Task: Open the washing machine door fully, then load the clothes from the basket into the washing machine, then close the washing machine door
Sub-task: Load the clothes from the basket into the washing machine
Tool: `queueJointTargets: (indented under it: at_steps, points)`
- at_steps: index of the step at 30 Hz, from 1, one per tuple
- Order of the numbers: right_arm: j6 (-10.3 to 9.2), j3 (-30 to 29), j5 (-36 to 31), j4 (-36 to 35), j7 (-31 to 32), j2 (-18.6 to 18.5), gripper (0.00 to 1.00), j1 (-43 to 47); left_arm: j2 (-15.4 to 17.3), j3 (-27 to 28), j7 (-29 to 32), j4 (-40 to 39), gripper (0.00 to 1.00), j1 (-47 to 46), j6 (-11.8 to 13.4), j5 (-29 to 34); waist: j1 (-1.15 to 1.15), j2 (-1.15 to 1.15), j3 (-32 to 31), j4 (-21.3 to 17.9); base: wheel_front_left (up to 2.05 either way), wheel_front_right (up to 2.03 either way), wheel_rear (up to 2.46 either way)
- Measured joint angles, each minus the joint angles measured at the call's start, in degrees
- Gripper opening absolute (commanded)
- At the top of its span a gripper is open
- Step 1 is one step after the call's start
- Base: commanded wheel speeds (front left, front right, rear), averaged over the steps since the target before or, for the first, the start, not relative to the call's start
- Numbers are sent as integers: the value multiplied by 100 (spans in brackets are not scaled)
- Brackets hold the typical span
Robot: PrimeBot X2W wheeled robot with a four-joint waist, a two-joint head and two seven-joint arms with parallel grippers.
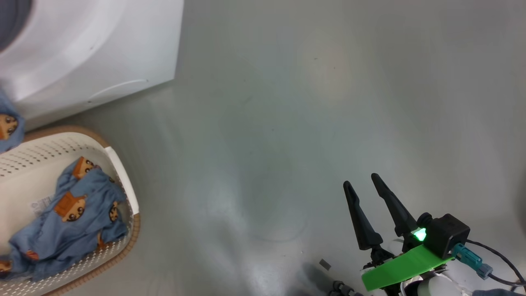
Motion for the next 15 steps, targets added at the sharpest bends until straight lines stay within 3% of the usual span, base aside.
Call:
queueJointTargets:
  at_steps: [9,13,14,15]
  points:
    - [0,63,0,-38,0,0,100,-48,81,30,0,-279,0,-554,-110,62,0,0,293,-141,0,0,0]
    - [0,64,0,-34,0,0,100,-133,76,-69,-1,-7,0,-553,-153,190,0,0,265,-132,0,0,0]
    - [0,68,0,-26,0,0,100,-133,78,-90,-1,71,5,-553,-153,208,0,0,248,-128,0,0,0]
    - [0,74,0,-22,0,0,100,-133,80,-111,-1,147,24,-552,-152,232,0,0,229,-125,0,0,0]
